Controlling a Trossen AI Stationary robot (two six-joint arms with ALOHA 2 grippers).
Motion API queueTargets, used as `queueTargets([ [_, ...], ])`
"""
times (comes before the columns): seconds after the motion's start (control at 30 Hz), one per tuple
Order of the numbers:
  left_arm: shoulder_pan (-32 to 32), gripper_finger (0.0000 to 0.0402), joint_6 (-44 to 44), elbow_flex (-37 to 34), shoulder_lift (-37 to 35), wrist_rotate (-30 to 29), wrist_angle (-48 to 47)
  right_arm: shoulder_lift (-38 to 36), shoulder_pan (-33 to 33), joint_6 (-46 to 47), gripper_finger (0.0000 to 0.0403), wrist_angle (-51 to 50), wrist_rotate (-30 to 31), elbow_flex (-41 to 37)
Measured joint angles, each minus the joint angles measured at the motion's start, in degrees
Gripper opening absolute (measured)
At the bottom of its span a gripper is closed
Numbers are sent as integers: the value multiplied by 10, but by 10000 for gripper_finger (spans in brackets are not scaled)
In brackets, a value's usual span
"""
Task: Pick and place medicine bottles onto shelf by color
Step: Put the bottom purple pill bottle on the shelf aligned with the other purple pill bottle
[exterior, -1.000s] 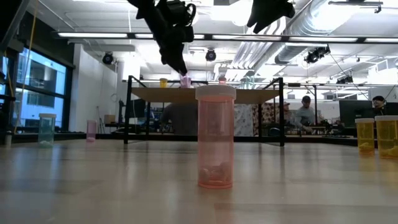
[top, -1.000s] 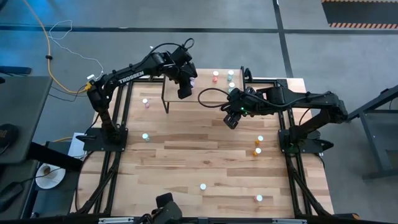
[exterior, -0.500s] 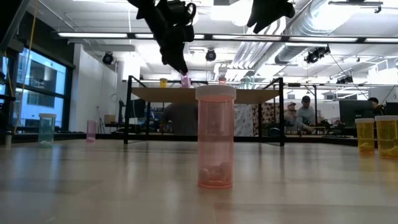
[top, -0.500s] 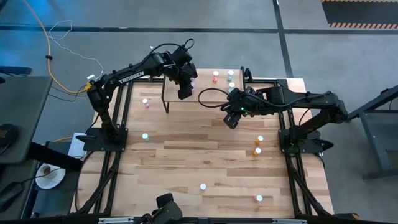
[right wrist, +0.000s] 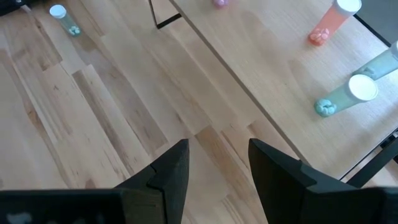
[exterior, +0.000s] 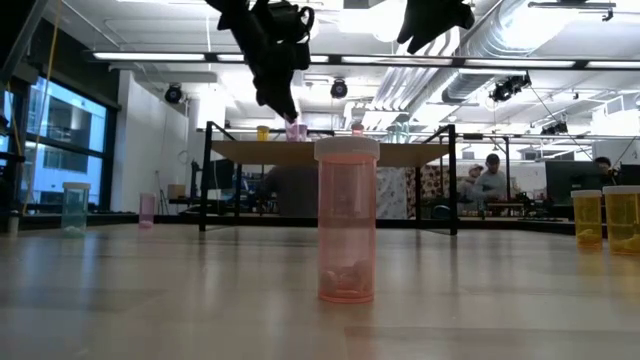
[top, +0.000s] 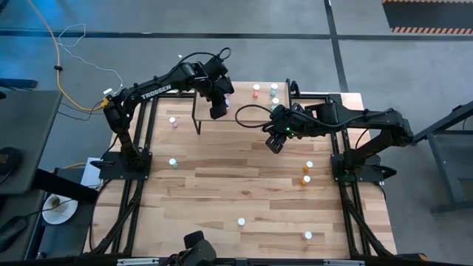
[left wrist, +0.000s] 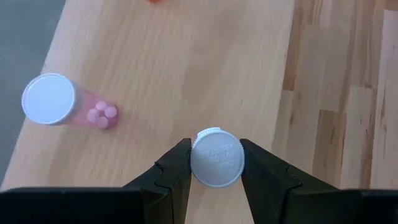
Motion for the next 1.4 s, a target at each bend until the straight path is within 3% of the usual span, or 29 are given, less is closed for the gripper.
queueTargets([
  [0.9,-7,115,0,0,16,4,37,0,0,-2,158,0,-1,0],
  [1.4,-7,158,0,-2,16,-20,43,0,0,-1,158,0,-4,0],
])
